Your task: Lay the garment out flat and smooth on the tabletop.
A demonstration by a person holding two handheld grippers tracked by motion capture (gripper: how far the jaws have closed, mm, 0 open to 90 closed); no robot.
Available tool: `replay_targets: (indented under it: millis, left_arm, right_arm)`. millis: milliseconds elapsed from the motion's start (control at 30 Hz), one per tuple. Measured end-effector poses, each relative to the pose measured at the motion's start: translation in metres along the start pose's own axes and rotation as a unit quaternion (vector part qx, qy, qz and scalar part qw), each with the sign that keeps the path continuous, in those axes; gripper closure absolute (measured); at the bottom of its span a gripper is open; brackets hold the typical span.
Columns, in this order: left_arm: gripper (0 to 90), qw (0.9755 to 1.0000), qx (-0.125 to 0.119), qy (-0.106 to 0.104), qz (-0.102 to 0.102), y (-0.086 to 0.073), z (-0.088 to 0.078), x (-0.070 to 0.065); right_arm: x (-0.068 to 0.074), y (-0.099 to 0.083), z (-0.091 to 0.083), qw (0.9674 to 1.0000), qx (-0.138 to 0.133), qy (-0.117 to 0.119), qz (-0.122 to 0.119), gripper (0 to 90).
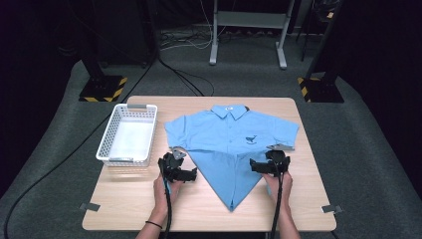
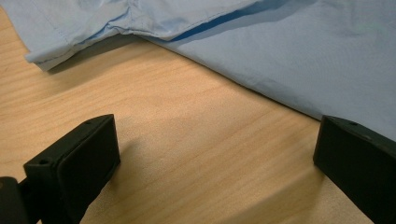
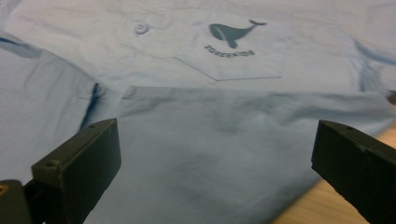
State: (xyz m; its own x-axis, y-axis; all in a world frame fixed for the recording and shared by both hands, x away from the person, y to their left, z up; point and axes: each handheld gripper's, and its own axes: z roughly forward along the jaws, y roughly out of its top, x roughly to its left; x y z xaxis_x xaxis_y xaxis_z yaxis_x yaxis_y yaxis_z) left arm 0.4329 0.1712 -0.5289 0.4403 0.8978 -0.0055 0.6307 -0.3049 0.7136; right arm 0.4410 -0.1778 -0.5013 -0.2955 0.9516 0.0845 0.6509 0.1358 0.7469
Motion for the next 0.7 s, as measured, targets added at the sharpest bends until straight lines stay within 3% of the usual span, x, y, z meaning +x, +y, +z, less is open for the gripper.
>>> replay_targets:
  millis: [400, 600, 700]
  left_arm:
    - [0.2, 1.0, 0.0, 0.0, 0.0, 0.0, 0.0, 0.0]
    - [0.3, 1.0, 0.0, -0.001, 0.001, 0.0, 0.0, 0.0]
    - [0.3, 1.0, 0.0, -0.001, 0.001, 0.0, 0.0, 0.0]
  right_arm:
    - [0.031, 0.021, 0.023, 0.9992, 0.022, 0.013, -0.029, 1.7]
    - [0.039, 0.025, 0.039, 0.9983, 0.043, -0.002, -0.039, 3.0]
    - [0.038, 0.026, 0.044, 0.9982, 0.049, 0.0, -0.036, 8.1]
